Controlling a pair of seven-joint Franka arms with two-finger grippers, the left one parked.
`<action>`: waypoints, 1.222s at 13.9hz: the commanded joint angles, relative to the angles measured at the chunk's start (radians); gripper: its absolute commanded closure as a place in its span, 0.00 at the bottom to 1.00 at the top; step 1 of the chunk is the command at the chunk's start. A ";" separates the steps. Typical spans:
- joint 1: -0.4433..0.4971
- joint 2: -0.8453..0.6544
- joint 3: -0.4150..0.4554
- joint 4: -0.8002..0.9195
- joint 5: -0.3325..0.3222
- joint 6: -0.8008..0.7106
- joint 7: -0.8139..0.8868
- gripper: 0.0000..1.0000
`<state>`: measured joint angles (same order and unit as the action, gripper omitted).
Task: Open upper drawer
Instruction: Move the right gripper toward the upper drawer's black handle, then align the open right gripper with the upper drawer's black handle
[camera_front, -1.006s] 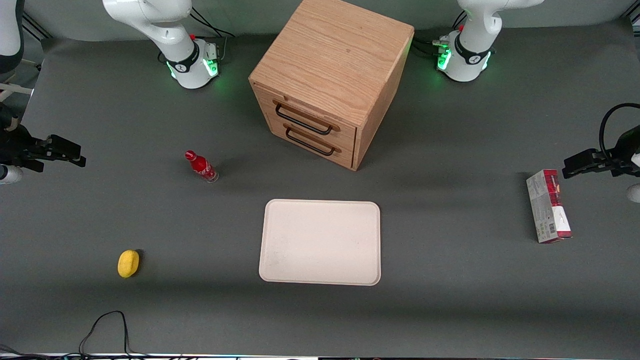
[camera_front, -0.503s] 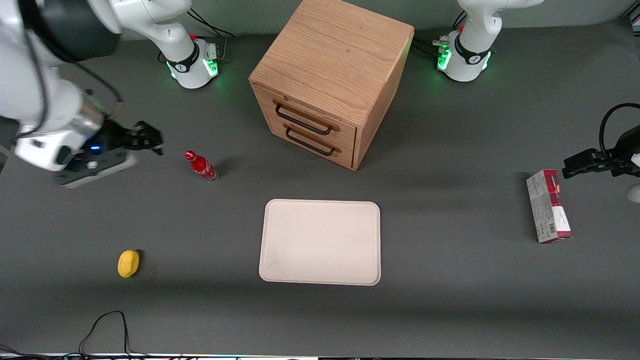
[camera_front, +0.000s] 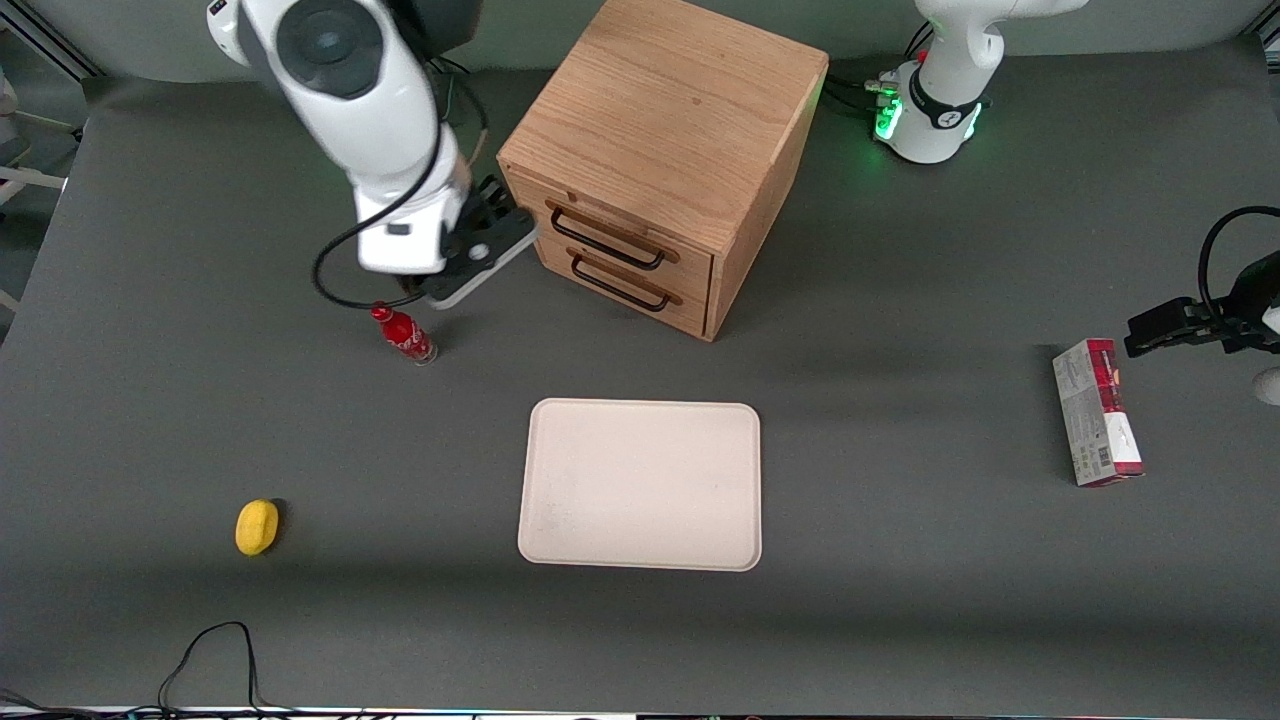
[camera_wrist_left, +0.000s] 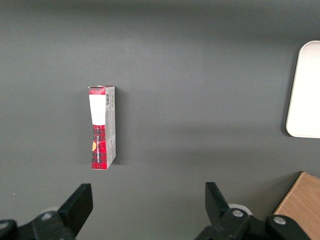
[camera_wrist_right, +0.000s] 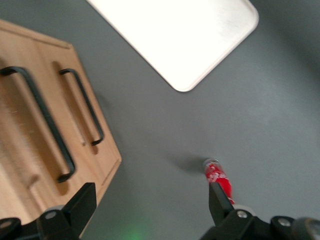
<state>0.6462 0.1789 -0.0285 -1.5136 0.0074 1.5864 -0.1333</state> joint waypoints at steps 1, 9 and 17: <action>0.039 0.016 -0.010 0.032 0.035 -0.011 -0.038 0.00; 0.082 0.016 -0.019 0.030 0.192 -0.011 -0.130 0.00; 0.087 0.048 -0.028 -0.006 0.235 0.061 -0.161 0.00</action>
<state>0.7268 0.2093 -0.0492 -1.5075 0.2146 1.6136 -0.2659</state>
